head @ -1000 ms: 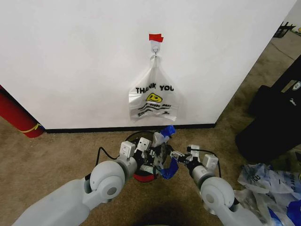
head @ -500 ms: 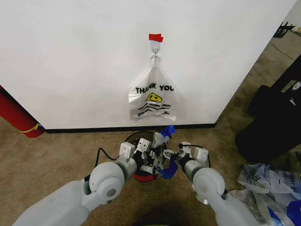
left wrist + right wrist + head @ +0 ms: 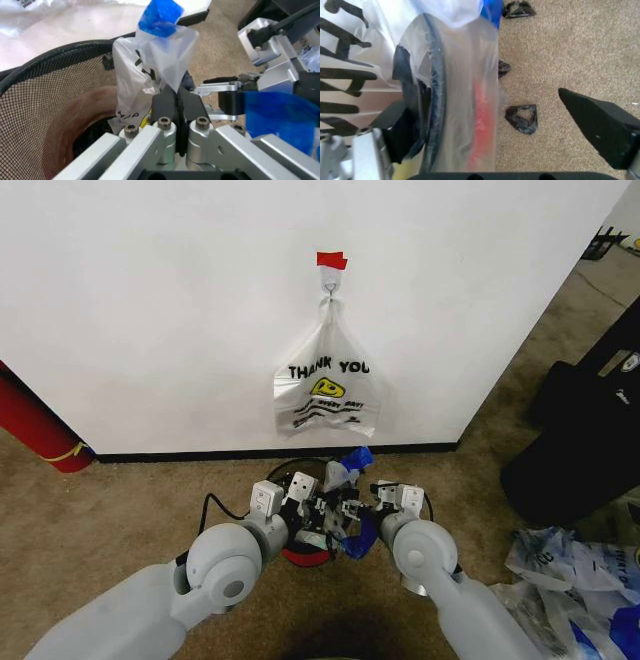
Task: Pick up the garbage bag from the wall and place it over the trash bin.
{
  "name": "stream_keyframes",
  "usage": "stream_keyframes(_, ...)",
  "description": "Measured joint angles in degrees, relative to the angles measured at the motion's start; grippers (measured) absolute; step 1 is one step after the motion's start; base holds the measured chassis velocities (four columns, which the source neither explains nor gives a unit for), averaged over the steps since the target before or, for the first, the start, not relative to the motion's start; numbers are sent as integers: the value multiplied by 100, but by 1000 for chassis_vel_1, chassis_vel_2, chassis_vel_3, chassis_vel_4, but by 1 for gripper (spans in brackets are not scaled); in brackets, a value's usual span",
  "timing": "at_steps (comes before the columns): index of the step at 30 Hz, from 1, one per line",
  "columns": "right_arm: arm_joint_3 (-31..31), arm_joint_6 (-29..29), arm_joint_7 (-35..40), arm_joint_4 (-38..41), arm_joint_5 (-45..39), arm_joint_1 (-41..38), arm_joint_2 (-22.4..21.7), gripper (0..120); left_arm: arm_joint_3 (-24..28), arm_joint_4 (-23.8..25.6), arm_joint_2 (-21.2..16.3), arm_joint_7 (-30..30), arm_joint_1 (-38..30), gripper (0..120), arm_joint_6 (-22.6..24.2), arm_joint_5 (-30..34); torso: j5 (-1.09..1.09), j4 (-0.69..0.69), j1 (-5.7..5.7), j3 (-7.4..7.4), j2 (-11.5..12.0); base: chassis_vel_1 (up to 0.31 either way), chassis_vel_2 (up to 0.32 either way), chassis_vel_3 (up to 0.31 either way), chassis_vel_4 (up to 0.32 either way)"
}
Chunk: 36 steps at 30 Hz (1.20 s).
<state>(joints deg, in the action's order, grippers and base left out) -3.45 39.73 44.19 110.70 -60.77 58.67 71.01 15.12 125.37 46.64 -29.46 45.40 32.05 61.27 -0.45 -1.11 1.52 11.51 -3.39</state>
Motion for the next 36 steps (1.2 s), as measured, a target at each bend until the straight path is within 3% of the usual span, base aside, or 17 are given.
stream_keyframes(7,108,67,181,-74,-94,-116,62,73,-19,17,7,2,60,0,0,-10,-1,0,0,0,0,0,0,0,0)
stream_keyframes(12,129,68,228,-114,-98,-136,111,50,-42,30,4,2,61,0,1,-15,0,0,0,0,0,0,0,0,0)
stream_keyframes(20,184,23,302,-129,-39,-143,189,25,-72,41,6,2,87,0,8,-9,0,1,0,0,0,0,0,0,0)
stream_keyframes(25,169,-32,313,-129,-29,-113,204,3,-107,52,0,2,135,0,12,-11,-1,1,0,0,0,0,0,0,0)
stream_keyframes(36,48,-370,35,-82,217,65,251,0,-250,75,-72,2,170,0,13,-16,-1,0,0,0,0,0,0,0,0)
